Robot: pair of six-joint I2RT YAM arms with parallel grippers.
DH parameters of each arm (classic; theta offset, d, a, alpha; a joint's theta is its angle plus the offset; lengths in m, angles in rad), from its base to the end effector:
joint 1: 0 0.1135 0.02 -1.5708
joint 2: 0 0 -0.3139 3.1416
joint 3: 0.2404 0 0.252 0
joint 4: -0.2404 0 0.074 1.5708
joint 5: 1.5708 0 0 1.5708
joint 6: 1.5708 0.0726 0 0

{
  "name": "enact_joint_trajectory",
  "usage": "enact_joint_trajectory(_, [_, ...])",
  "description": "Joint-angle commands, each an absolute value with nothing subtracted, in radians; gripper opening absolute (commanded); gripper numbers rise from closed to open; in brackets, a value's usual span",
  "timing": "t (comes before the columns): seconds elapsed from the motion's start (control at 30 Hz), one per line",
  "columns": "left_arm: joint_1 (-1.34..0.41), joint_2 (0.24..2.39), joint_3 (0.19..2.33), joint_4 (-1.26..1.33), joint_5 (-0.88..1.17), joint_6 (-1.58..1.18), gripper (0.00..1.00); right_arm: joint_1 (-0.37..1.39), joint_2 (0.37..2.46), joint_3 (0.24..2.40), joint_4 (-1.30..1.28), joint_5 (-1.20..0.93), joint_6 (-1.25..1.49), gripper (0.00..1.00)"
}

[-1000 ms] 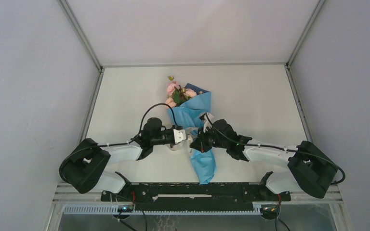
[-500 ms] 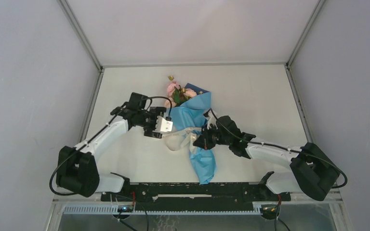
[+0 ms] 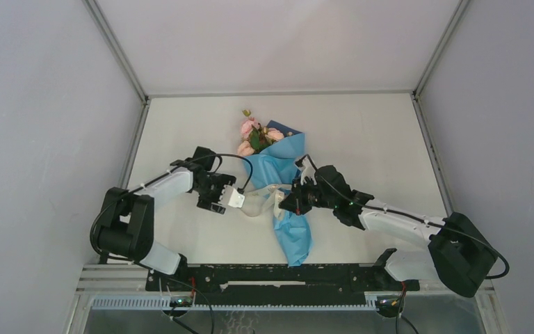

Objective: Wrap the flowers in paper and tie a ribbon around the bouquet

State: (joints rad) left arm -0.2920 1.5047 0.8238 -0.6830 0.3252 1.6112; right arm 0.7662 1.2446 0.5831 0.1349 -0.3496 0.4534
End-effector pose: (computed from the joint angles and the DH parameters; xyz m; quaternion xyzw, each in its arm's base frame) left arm 0.2390 -0.0961 0.1795 0.8090 0.5560 -0.0648 0.1792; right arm 0.1790 0.2068 0.2364 -0.2186 0.8296 0.4048 0.3163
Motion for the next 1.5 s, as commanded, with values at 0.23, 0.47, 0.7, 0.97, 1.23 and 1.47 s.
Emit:
enact_joint_trajectory(0.23, [-0.295, 1.479, 0.775, -0.535, 0.261, 1.589, 0.11, 0.757, 1.205, 0.63, 0.142, -0.343, 0.426, 0.0])
enact_joint_trajectory(0.47, [-0.321, 1.361, 0.765, -0.73, 0.314, 1.591, 0.0, 0.746, 1.206, 0.675, 0.114, -0.362, 0.413, 0.0])
enact_joint_trajectory(0.7, [-0.328, 1.339, 0.733, -0.584, 0.257, 1.503, 0.23, 0.748, 1.219, 0.696, 0.115, -0.38, 0.407, 0.0])
enact_joint_trajectory(0.97, [-0.316, 1.504, 0.838, -0.741, 0.162, 1.637, 0.75, 0.747, 1.229, 0.703, 0.106, -0.356, 0.405, 0.0])
enact_joint_trajectory(1.23, [-0.33, 1.518, 0.853, -0.778, 0.174, 1.667, 0.01, 0.718, 1.244, 0.704, 0.1, -0.384, 0.401, 0.0])
enact_joint_trajectory(1.47, [-0.446, 1.36, 0.995, -1.107, 0.394, 1.508, 0.0, 0.708, 1.26, 0.765, 0.078, -0.374, 0.434, 0.0])
